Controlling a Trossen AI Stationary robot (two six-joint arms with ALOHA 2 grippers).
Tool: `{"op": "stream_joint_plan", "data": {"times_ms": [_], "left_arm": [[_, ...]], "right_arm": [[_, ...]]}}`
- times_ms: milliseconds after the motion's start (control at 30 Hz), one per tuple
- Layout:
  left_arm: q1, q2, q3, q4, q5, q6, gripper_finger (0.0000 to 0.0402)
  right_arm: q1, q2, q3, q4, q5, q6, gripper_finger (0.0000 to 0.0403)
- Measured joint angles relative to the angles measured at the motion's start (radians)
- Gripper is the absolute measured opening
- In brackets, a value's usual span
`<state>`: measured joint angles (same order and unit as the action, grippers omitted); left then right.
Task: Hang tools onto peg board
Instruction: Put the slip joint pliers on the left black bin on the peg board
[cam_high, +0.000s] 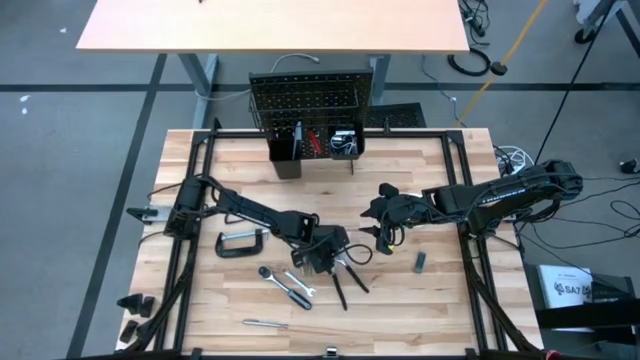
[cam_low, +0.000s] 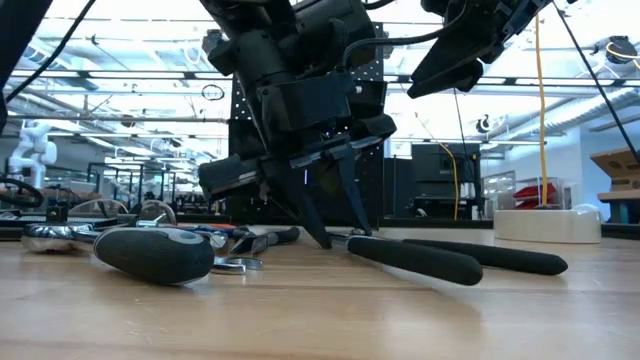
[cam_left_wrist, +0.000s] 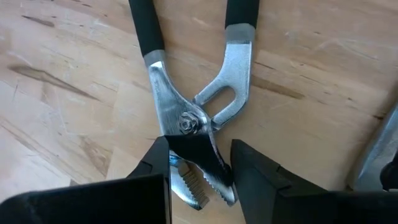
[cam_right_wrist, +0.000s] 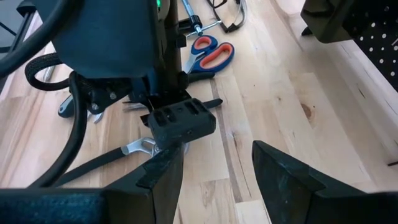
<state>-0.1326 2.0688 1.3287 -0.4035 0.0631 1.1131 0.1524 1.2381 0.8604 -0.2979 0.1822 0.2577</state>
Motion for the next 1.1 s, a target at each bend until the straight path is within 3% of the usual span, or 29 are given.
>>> {"op": "stream_joint_plan", "data": {"times_ms": [367,633,933,1100], "left_arm": [[-0.008,-0.022,0.003,-0.028,-0.014,-0.033,0.0022],[-0.013,-0.052,0.001,-0.057,-0.027,-0.087,0.0002],[-0.035,-0.055,0.001,-0.058,-0.145,-0.241,0.0000],[-0.068,-0.056,0.001,-0.028,-0.326,-0.236,0.0000]], "right_arm": [[0.000,-0.005,0.000,-0.058,0.002,-0.003,0.0185],[0.000,0.023,-0.003,-0.156,-0.004,0.201,0.0185],[-0.003,0.248,-0.061,0.097,-0.190,0.279,0.0185],[-0.004,0.371,-0.061,0.282,-0.329,0.265,0.0185]]}}
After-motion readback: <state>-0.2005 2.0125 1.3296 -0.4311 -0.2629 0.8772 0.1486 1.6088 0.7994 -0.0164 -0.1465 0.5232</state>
